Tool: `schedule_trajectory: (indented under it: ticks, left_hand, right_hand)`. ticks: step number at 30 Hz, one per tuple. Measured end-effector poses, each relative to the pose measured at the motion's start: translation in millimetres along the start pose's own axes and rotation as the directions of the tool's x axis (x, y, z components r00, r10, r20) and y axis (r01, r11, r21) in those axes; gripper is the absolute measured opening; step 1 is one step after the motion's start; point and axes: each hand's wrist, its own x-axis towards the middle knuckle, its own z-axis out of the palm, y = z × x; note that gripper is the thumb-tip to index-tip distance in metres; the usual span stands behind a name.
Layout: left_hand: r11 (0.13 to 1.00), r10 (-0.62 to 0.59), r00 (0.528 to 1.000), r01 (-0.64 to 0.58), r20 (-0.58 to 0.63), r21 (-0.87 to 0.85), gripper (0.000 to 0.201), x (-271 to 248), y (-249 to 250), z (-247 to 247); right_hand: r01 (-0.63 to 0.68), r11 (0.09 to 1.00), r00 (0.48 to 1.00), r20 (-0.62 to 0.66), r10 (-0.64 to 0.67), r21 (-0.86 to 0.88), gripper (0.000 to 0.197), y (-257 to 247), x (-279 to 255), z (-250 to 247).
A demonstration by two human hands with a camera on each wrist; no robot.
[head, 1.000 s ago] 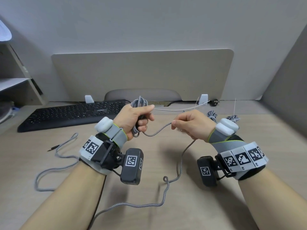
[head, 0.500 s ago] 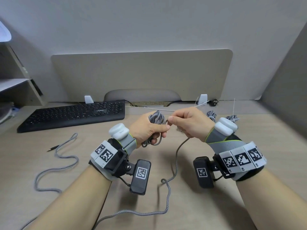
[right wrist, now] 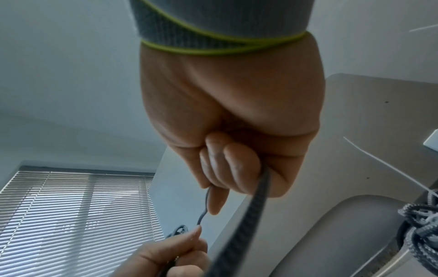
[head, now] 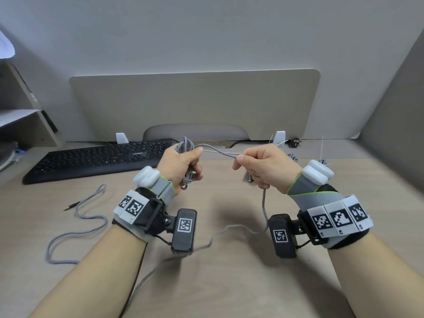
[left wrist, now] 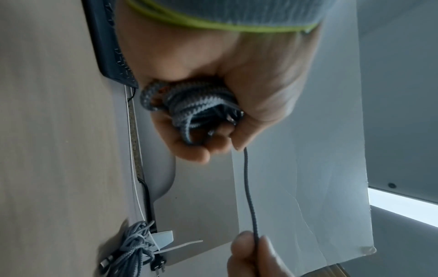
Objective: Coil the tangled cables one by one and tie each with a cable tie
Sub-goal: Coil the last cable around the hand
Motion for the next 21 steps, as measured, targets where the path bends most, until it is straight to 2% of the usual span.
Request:
schedule_trajectory:
  ticks: [5,11,14,18,21]
  left_hand:
    - [1.000,-0.014,0.998,0.015,0.067,-0.010,0.043,0.1,8.2,-3.3]
    - [0.999,0.018,0.999,-0.017,0.028,-0.047,0.046,-2.7,17.6,-4.6]
    - [0.995,-0.011,0.999,0.014,0.033,-0.094,0.045,-6.0,10.9,2.4]
    - [0.993,-0.096,0.992,0.102,0.086,-0.066,0.025,-12.5,-3.2,19.5]
    - [0.991,-0.123,0.986,0.128,0.112,-0.045,0.031,-16.3,-13.0,29.3]
  right_hand:
    - [0.004,0.999,1.000,-0.025,-0.005,-0.048,0.027,1.8,1.4,-6.8]
    - [0.014,0.979,0.996,-0.085,-0.032,-0.203,0.034,3.5,1.3,-14.7]
    - [-0.007,0.960,0.993,-0.114,-0.026,-0.280,0.032,6.1,2.4,-10.8]
    - [0.022,0.983,0.994,-0.104,-0.041,-0.184,0.027,4.3,2.3,-8.8]
    - [0.068,0.992,0.994,-0.076,-0.077,-0.110,0.027,-1.9,-0.3,-5.7]
